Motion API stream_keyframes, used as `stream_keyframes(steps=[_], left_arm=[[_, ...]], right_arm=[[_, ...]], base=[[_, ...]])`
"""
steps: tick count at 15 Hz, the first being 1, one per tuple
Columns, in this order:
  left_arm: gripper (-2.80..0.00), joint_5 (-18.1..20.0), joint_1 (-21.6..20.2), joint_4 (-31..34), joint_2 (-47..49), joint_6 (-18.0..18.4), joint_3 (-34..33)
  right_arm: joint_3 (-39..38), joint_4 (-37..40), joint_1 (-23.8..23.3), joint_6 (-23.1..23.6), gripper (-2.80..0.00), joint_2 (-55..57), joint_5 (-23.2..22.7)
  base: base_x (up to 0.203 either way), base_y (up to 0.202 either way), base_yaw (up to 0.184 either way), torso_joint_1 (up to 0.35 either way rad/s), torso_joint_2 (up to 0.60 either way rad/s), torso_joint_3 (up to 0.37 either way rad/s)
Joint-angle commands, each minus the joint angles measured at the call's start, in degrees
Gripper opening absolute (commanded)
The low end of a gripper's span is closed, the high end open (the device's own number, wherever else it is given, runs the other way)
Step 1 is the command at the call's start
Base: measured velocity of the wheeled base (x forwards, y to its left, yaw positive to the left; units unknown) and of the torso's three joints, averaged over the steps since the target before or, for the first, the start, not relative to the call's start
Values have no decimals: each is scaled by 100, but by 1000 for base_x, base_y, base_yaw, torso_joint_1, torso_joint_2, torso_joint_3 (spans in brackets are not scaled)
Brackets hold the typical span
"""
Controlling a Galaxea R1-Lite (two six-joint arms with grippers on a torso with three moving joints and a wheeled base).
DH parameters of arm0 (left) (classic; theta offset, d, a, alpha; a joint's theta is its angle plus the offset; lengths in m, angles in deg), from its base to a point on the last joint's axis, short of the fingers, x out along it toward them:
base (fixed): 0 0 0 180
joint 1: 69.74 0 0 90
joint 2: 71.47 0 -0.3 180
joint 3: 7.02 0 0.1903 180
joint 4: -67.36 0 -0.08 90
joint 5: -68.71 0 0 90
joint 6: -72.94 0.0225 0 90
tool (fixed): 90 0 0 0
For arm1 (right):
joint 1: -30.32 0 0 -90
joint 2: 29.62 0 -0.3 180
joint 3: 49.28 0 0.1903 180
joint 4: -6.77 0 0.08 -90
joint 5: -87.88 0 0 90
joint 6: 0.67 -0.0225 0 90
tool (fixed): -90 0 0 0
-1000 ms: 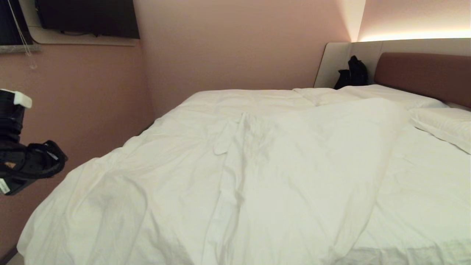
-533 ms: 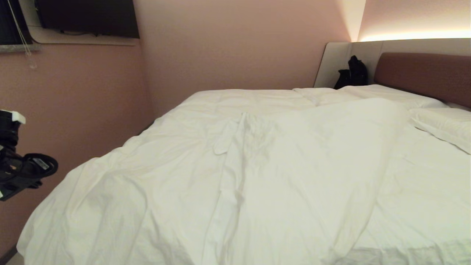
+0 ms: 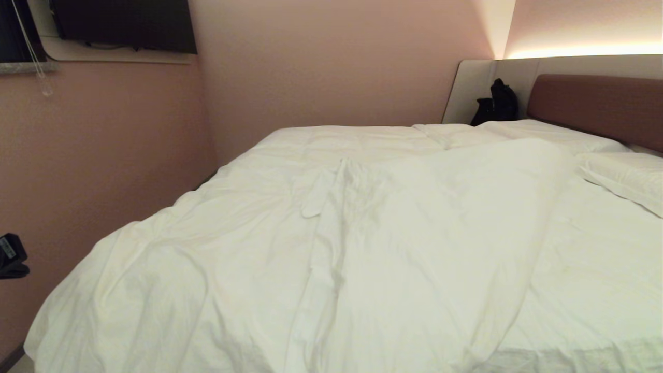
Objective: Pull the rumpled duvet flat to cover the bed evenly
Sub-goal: Flatten the corners of the folded blanket
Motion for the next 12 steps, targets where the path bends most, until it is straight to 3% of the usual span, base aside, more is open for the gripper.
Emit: stream_keyframes(steps=[1, 4, 6, 12], left_arm=[[-280, 660, -441, 17, 371, 830, -133], [-280, 1279, -711, -23, 798, 1568, -277], [-280, 1595, -766, -32, 962, 1876, -320], [-280, 1688, -783, -48, 1087, 1925, -295]], right_arm=[[0, 2, 2, 2, -280, -1, 1], [0, 2, 2, 2, -280, -1, 1], [0, 2, 2, 2, -280, -1, 1], [0, 2, 2, 2, -280, -1, 1]], base=[[0, 0, 0, 0, 0, 0], [0, 0, 0, 0, 0, 0], [0, 0, 0, 0, 0, 0], [0, 0, 0, 0, 0, 0]])
